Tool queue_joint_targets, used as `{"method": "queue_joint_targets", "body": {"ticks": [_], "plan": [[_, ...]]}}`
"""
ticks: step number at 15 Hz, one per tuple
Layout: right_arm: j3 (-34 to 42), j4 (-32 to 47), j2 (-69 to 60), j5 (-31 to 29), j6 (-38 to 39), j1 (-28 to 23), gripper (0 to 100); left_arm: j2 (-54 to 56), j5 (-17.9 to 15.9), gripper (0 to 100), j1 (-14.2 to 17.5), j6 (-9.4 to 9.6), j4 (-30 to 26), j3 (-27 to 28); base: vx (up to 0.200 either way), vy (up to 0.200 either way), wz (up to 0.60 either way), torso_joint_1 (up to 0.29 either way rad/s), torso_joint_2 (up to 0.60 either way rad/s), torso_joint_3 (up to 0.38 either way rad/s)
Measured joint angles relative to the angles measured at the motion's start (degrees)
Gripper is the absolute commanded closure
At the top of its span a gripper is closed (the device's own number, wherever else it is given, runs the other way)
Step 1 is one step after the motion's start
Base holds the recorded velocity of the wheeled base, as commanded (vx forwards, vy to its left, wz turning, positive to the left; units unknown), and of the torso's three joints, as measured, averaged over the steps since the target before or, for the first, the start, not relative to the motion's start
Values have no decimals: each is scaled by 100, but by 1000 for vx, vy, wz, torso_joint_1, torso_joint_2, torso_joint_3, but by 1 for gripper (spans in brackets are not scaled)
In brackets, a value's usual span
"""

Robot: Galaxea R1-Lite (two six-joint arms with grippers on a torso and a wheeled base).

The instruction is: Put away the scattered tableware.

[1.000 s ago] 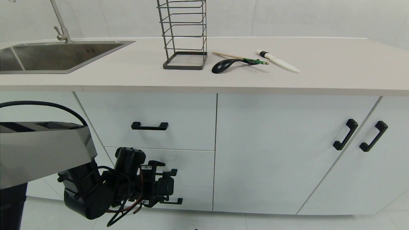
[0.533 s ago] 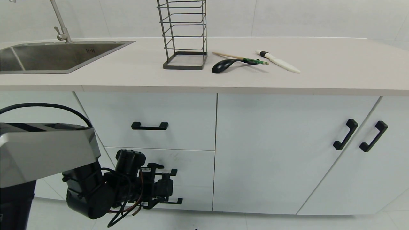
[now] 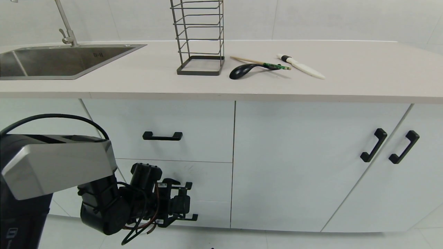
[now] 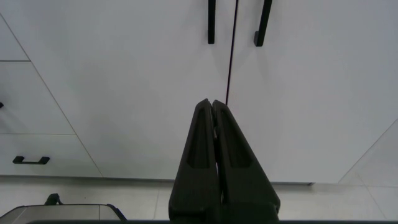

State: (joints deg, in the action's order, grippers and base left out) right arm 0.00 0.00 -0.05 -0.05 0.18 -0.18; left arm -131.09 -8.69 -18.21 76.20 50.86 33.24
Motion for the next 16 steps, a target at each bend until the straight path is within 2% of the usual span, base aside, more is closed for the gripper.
{"method": "queue_joint_targets", "body": {"ticks": [12, 16], "plan": [[0, 0, 0, 2, -2, 0, 100, -128, -44, 0, -46, -4, 67, -373, 0, 0, 0, 0, 0, 0], [0, 0, 0, 0, -2, 0, 100, -98, -178, 0, -15, -6, -9, -417, 0, 0, 0, 0, 0, 0]]}}
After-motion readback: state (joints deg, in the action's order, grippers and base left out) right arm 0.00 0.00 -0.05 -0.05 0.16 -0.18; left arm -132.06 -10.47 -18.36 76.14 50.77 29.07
